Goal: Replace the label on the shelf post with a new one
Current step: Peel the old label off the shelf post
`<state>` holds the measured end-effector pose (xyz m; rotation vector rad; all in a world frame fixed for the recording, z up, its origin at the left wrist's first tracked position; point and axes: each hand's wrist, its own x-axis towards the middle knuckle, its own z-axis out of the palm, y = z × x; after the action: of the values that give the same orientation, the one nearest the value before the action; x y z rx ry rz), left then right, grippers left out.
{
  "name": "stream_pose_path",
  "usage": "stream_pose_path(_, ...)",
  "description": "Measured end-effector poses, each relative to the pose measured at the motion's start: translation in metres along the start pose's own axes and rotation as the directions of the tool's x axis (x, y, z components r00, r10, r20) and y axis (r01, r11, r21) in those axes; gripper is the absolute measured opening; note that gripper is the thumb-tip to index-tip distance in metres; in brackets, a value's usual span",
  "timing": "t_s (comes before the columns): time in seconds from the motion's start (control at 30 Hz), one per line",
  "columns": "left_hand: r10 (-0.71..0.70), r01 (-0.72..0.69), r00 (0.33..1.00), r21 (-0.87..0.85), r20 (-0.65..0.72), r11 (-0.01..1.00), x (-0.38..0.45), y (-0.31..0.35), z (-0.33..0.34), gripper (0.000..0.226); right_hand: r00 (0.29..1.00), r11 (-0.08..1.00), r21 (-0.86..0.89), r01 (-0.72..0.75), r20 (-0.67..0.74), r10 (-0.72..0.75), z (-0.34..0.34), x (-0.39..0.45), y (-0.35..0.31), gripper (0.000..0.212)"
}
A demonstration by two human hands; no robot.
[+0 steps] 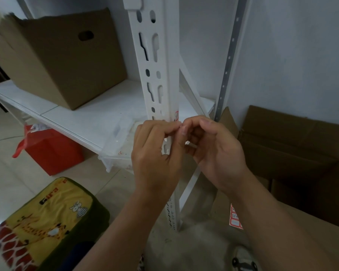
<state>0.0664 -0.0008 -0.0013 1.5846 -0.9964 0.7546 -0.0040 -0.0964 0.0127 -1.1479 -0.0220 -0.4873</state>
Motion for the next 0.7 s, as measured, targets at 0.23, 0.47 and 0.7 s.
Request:
stream_pose_path(0.23, -0.017, 0.017, 0.999, 0.012, -0.037, 1.0, -0.002, -0.005, -0.002, 0.012, 0.999, 0.996, -0.079, 0.031, -0.002, -0.032, -0.001, 0.003, 0.008, 0.03)
stream_pose_path(0.47, -0.178, 0.171, 0.983, -0.111, -0.051, 0.979, 0.006, -0.011, -0.009, 0.017, 0.965, 0.985, -0.152, 0.08, -0.235, -0.115, -0.001, 0.006, 0.009, 0.029)
stream_pose_path(0.7, -0.508, 0.512, 0.858, -0.036, 0.08, 0.858, 0.019, -0.054, -0.015, 0.05, 0.905, 0.891, -0.454, -0.022, -0.388, -0.175, 0.008, 0.015, 0.021, 0.012)
